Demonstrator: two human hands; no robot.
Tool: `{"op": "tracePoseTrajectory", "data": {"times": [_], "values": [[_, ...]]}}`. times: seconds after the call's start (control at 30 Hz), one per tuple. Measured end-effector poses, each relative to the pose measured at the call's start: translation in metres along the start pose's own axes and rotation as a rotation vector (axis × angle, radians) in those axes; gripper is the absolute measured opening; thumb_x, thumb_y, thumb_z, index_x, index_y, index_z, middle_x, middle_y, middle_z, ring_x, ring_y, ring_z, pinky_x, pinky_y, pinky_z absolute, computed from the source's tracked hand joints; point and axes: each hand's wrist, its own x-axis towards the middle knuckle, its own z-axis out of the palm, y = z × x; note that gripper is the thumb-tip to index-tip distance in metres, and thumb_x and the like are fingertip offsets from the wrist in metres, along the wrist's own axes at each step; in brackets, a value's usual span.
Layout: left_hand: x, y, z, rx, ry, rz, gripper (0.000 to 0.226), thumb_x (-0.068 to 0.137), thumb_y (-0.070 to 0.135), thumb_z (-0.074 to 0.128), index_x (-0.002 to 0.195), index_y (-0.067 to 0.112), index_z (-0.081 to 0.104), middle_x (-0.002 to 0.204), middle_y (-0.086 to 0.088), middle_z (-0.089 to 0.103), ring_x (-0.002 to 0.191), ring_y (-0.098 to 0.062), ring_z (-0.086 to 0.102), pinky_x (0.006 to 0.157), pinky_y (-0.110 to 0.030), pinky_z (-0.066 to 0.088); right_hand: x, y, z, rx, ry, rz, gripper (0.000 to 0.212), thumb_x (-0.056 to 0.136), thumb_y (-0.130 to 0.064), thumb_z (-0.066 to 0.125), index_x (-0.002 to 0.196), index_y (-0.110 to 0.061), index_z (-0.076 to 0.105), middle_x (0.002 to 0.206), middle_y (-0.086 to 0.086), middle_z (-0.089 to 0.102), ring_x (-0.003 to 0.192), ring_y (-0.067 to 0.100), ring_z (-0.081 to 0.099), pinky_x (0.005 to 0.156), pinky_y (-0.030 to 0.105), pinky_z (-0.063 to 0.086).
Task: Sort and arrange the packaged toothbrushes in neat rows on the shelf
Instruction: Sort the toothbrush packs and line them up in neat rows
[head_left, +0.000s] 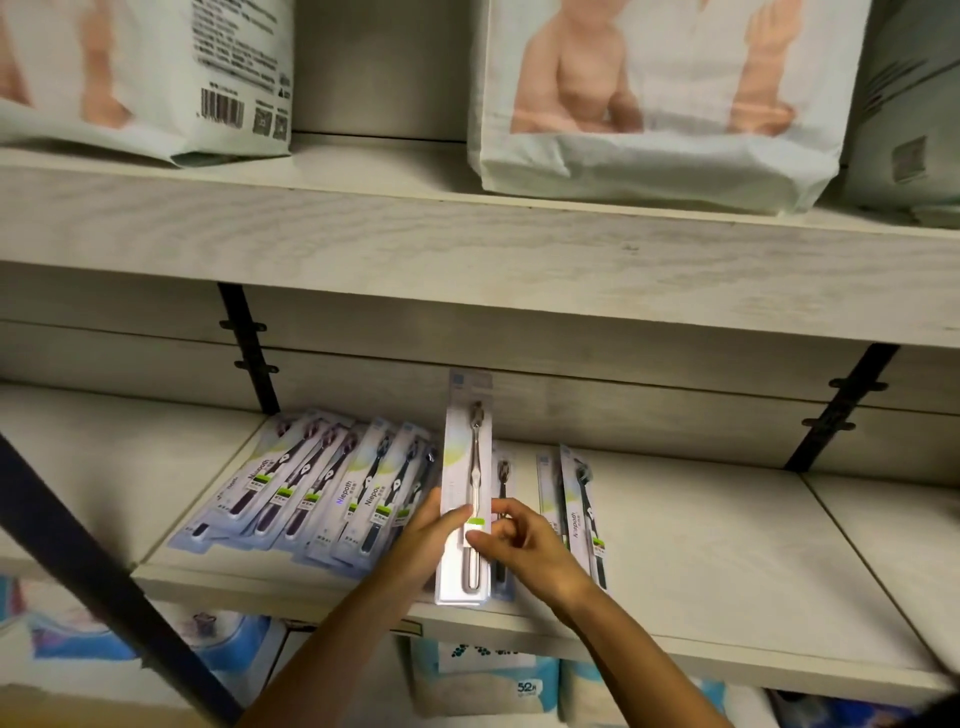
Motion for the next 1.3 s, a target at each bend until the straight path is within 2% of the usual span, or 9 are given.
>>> {"op": "tracePoseTrajectory", "data": {"times": [0.13, 0.23, 0.3, 0.47, 0.93, 1.07, 1.13, 1.23, 1.3], "values": [[0.004, 0.001, -0.011, 0.098, 0.086, 0.065, 0.008, 0.094, 0.017, 0.05, 0.097, 0.025, 0.052, 0.106, -0.002, 0.057, 0.091, -0.009, 0.055, 0.072, -0.02, 0.043, 0.022, 0.007, -0.003, -0.23, 0.191, 0.077, 0.033, 0.086, -0.026, 0.066, 0.115, -0.016, 0.055, 0.078, -0.004, 0.061, 0.075, 0.011, 0.061, 0.077, 0.03, 0.055], [0.002, -0.006, -0.025, 0.138, 0.092, 0.056, 0.006, 0.094, 0.016, 0.051, 0.098, 0.019, 0.054, 0.097, 0.001, 0.054, 0.084, -0.009, 0.051, 0.067, -0.02, 0.04, 0.036, 0.014, -0.003, -0.371, 0.232, 0.206, 0.039, 0.088, -0.031, 0.062, 0.12, -0.011, 0.052, 0.103, 0.006, 0.064, 0.097, 0.021, 0.062, 0.092, 0.037, 0.051], [-0.001, -0.01, -0.033, 0.131, 0.087, 0.045, 0.006, 0.093, 0.014, 0.051, 0.096, 0.019, 0.054, 0.096, -0.001, 0.054, 0.084, -0.012, 0.051, 0.067, -0.021, 0.042, 0.041, 0.017, -0.001, -0.403, 0.233, 0.264, 0.039, 0.09, -0.032, 0.06, 0.12, -0.008, 0.052, 0.113, 0.011, 0.062, 0.105, 0.025, 0.06, 0.095, 0.036, 0.048], [-0.001, -0.017, -0.044, 0.114, 0.098, 0.027, 0.007, 0.093, 0.012, 0.051, 0.097, 0.017, 0.055, 0.098, -0.004, 0.056, 0.093, -0.021, 0.053, 0.077, -0.025, 0.045, 0.051, 0.026, 0.004, -0.426, 0.214, 0.305, 0.033, 0.091, -0.033, 0.058, 0.111, -0.007, 0.058, 0.109, 0.013, 0.067, 0.102, 0.026, 0.063, 0.094, 0.039, 0.05], [-0.011, -0.017, -0.058, 0.127, 0.094, 0.075, 0.012, 0.093, 0.007, 0.049, 0.09, 0.017, 0.055, 0.096, -0.005, 0.055, 0.084, -0.015, 0.055, 0.066, -0.017, 0.047, 0.052, 0.03, 0.009, -0.524, 0.233, 0.292, 0.04, 0.092, -0.042, 0.051, 0.119, -0.012, 0.053, 0.127, 0.011, 0.052, 0.107, 0.027, 0.058, 0.099, 0.041, 0.047], [-0.012, -0.017, -0.066, 0.137, 0.091, 0.104, 0.013, 0.092, 0.005, 0.051, 0.089, 0.016, 0.057, 0.091, -0.008, 0.058, 0.086, -0.023, 0.057, 0.068, -0.021, 0.048, 0.037, 0.016, 0.008, -0.56, 0.316, 0.203, 0.052, 0.095, -0.036, 0.05, 0.138, -0.01, 0.037, 0.144, 0.008, 0.03, 0.123, 0.027, 0.048, 0.102, 0.034, 0.039], [-0.015, -0.014, -0.07, 0.115, 0.072, 0.161, 0.002, 0.088, 0.013, 0.059, 0.09, 0.014, 0.059, 0.087, -0.007, 0.063, 0.085, -0.025, 0.06, 0.067, -0.02, 0.051, 0.026, 0.008, 0.01, -0.531, 0.385, 0.073, 0.048, 0.094, -0.033, 0.052, 0.136, -0.014, 0.041, 0.142, 0.004, 0.035, 0.115, 0.022, 0.053, 0.098, 0.033, 0.045], [-0.025, 0.0, -0.078, 0.143, 0.056, 0.309, 0.036, 0.072, 0.038, 0.061, 0.094, 0.009, 0.061, 0.085, -0.005, 0.07, 0.079, -0.014, 0.066, 0.068, -0.017, 0.052, 0.012, -0.005, 0.015, -0.466, 0.398, -0.144, 0.028, 0.092, -0.03, 0.055, 0.12, -0.027, 0.051, 0.125, -0.005, 0.051, 0.101, 0.009, 0.057, 0.087, 0.031, 0.054], [-0.031, 0.008, -0.084, 0.185, 0.044, 0.401, 0.039, 0.076, 0.04, 0.057, 0.096, 0.007, 0.062, 0.09, -0.005, 0.07, 0.079, -0.013, 0.067, 0.071, -0.019, 0.053, 0.001, -0.016, 0.02, -0.47, 0.375, -0.275, 0.019, 0.092, -0.027, 0.055, 0.109, -0.036, 0.052, 0.113, -0.01, 0.056, 0.094, 0.0, 0.056, 0.077, 0.016, 0.051]]}}
